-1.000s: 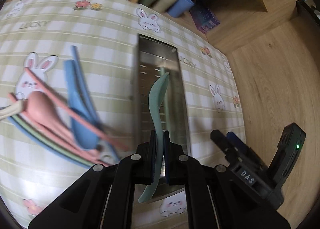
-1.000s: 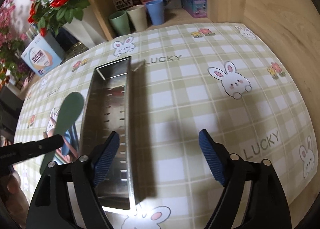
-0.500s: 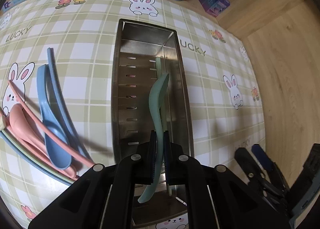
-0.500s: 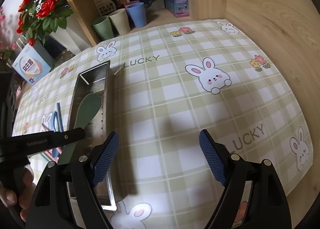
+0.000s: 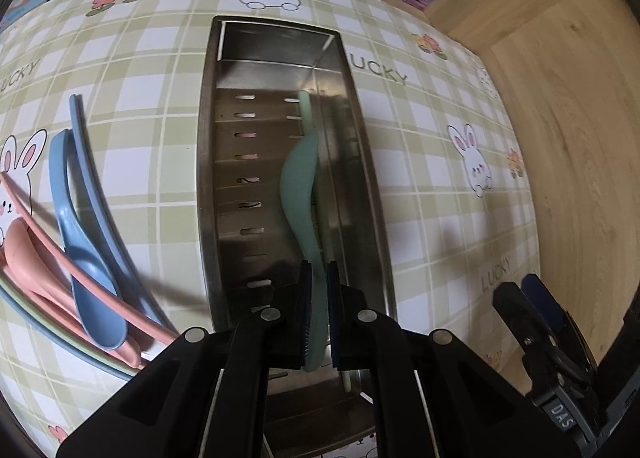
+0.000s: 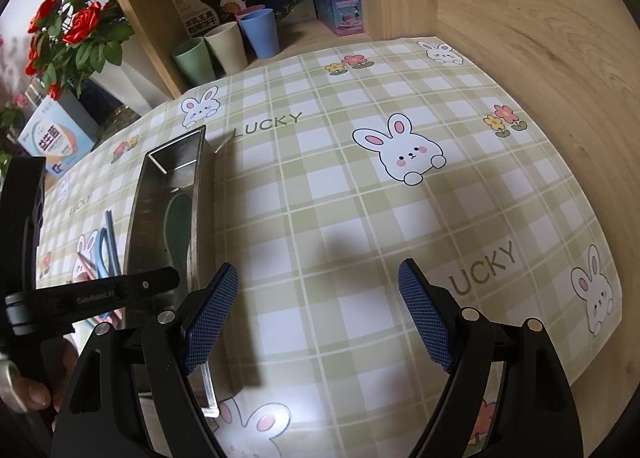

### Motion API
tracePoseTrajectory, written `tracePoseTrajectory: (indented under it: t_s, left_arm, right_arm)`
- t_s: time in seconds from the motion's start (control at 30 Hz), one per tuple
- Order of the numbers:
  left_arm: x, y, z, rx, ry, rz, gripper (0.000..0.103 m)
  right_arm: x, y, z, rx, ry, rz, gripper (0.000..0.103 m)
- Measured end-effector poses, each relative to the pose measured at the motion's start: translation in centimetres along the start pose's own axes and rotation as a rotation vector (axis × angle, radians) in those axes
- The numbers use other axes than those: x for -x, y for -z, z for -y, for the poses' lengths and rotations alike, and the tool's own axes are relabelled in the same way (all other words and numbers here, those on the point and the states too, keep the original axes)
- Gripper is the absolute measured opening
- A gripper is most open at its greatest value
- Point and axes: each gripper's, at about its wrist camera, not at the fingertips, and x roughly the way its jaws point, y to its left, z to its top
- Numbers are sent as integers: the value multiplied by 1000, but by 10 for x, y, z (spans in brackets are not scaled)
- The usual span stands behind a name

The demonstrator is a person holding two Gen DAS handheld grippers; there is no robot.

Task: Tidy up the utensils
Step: 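Lower the mint green spoon into the caddy and open the left gripper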

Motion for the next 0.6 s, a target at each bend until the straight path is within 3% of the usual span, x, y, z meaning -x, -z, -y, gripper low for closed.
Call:
tracePoseTrajectory:
  t_s: [0.1,0.23,0.3,0.43,0.6]
  left_arm:
    - [8,1,0,-5,22,10,9]
    - [37,5,-9,-30,78,66,25]
    - [61,7,-20,-49,103,135,30]
    - [99,12,-53,-67,88,250,34]
    - [141,24,-119,-38,14,354,35]
  right_arm:
    - [1,0,-2,2,-5,2,79]
    - [3,1,-8,-5,-16,12,79]
    - [4,2,-10,-23,-32,17,79]
    - [4,5,-24,-7,-69,29,79]
    - [1,10,-50,32,-105,40,79]
